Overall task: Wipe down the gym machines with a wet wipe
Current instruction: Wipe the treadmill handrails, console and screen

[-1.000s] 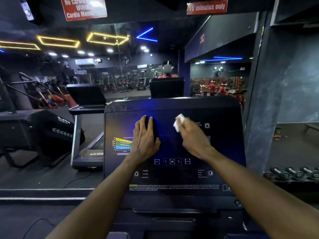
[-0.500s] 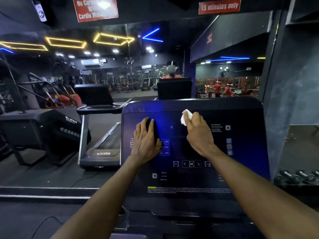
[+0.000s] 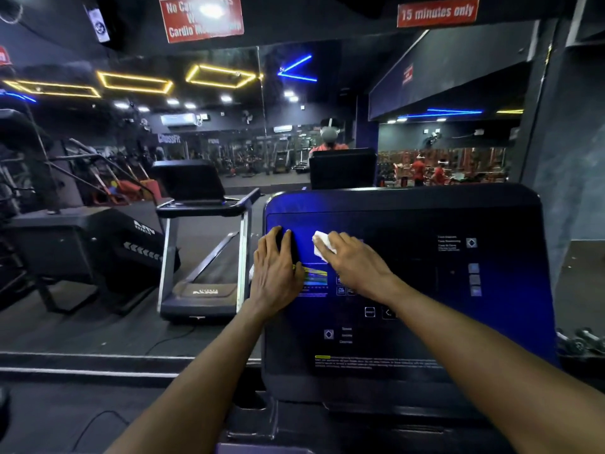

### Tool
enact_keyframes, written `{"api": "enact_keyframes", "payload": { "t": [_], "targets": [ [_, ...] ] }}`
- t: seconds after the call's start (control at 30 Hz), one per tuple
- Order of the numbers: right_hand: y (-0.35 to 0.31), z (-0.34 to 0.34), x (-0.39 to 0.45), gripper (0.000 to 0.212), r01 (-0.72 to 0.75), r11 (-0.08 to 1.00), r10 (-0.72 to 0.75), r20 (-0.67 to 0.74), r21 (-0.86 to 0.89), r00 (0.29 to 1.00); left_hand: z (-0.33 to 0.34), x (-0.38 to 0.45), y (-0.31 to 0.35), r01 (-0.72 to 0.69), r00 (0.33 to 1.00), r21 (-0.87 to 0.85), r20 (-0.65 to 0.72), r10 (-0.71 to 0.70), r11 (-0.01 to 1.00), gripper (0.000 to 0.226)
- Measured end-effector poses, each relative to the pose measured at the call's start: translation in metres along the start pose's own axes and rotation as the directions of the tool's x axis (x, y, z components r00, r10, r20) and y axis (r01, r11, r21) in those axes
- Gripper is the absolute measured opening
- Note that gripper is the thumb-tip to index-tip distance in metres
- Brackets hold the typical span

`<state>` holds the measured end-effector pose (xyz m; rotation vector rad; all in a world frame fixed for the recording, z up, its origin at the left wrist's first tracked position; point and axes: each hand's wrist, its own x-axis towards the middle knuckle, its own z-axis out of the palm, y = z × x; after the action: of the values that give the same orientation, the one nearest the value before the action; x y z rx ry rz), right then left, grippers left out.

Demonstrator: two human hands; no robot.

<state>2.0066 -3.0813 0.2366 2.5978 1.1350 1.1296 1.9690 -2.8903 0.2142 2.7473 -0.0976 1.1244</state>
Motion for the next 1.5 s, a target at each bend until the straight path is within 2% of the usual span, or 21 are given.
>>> {"api": "enact_keyframes", "payload": {
  "t": [0.13,0.17,0.27,0.3,0.33,0.43,0.47,0.57,0.6,0.63,0.73,0.77,0.9,0.93,1.03,1.07,1.17,1.23,1.3,1.43,1.5],
  "targets": [
    [0.001,-0.007,0.023,0.072,-0.291,0.948,0.29,0.032,0.127,0.957,-0.003,-0.003,-0.012,0.032,0.999,-0.016,-0.038,-0.032,0.999,0.065],
    [-0.009,-0.006,0.026,0.072,-0.267,0.956,0.264,0.04,0.121,0.964,-0.003,-0.004,-0.016,0.043,0.998,-0.016,-0.042,-0.044,0.999,0.064],
    [-0.036,0.004,0.03,0.068,0.051,0.999,-0.052,0.088,0.016,0.995,-0.005,-0.004,-0.025,0.077,0.996,0.004,-0.033,-0.077,0.997,0.06],
    [-0.034,0.003,0.036,0.067,0.109,0.994,-0.109,0.076,0.007,0.991,-0.006,-0.004,-0.027,0.089,0.995,-0.001,-0.036,-0.089,0.996,0.059],
    [-0.03,-0.001,0.044,0.067,0.089,0.996,-0.09,0.067,0.005,0.994,-0.008,-0.004,-0.03,0.097,0.994,-0.014,-0.042,-0.097,0.995,0.057],
    [-0.027,-0.011,0.062,0.07,-0.154,0.984,0.149,0.06,0.086,0.987,-0.01,-0.003,-0.037,0.106,0.992,-0.05,-0.06,-0.109,0.993,0.052],
    [-0.035,-0.01,0.062,0.069,-0.154,0.985,0.149,0.066,0.078,0.987,-0.01,-0.004,-0.038,0.106,0.992,-0.054,-0.063,-0.109,0.993,0.051],
    [-0.063,0.0,0.055,0.06,0.141,0.988,-0.147,0.118,0.058,0.982,-0.008,-0.004,-0.046,0.096,0.993,-0.071,-0.057,-0.1,0.993,0.052],
    [-0.063,-0.001,0.058,0.059,0.188,0.981,-0.194,0.126,0.058,0.973,-0.006,-0.005,-0.048,0.099,0.993,-0.09,-0.056,-0.105,0.991,0.051],
    [-0.057,-0.002,0.066,0.061,0.162,0.986,-0.166,0.119,0.042,0.979,-0.006,-0.006,-0.049,0.112,0.992,-0.119,-0.045,-0.118,0.987,0.05],
    [-0.046,-0.007,0.086,0.067,-0.096,0.994,0.093,0.065,0.046,0.994,-0.005,-0.009,-0.047,0.174,0.984,-0.229,0.007,-0.177,0.958,0.048],
    [-0.051,-0.006,0.087,0.065,-0.092,0.995,0.09,0.057,0.037,0.994,-0.005,-0.009,-0.047,0.184,0.982,-0.248,0.016,-0.186,0.951,0.045],
    [-0.069,0.001,0.082,0.06,0.19,0.982,-0.189,0.076,0.002,0.979,-0.001,-0.006,-0.047,0.174,0.984,-0.32,0.013,-0.179,0.931,0.036],
    [-0.065,-0.001,0.089,0.059,0.165,0.986,-0.165,0.061,0.002,0.984,-0.001,-0.004,-0.047,0.179,0.983,-0.334,0.013,-0.186,0.925,0.035],
    [-0.055,-0.012,0.112,0.061,-0.113,0.991,0.112,0.015,0.073,0.994,-0.002,0.006,-0.046,0.196,0.979,-0.353,0.014,-0.204,0.915,0.036],
    [-0.057,-0.011,0.115,0.061,-0.145,0.987,0.144,0.014,0.073,0.989,-0.002,0.01,-0.046,0.189,0.98,-0.357,0.009,-0.199,0.915,0.034],
    [-0.068,-0.004,0.118,0.052,0.04,0.999,-0.04,0.079,0.0,0.996,0.0,0.022,-0.05,0.155,0.986,-0.37,-0.002,-0.168,0.916,0.022],
    [-0.065,-0.006,0.123,0.052,0.074,0.997,-0.072,0.066,-0.029,0.995,0.001,0.029,-0.053,0.165,0.984,-0.384,-0.002,-0.179,0.909,0.017],
    [-0.056,-0.01,0.127,0.06,-0.017,0.997,0.018,0.013,-0.071,1.0,0.002,0.036,-0.053,0.166,0.982,-0.398,-0.011,-0.186,0.902,0.021],
    [-0.043,-0.01,0.123,0.053,-0.278,0.959,0.276,-0.037,-0.059,0.96,-0.003,0.045,-0.053,0.157,0.986,-0.4,0.005,-0.169,0.903,0.029],
    [-0.048,-0.011,0.132,0.05,-0.289,0.957,0.289,-0.027,0.0,0.957,-0.007,0.052,-0.054,0.149,0.988,-0.4,0.018,-0.155,0.904,0.033]
  ]
}}
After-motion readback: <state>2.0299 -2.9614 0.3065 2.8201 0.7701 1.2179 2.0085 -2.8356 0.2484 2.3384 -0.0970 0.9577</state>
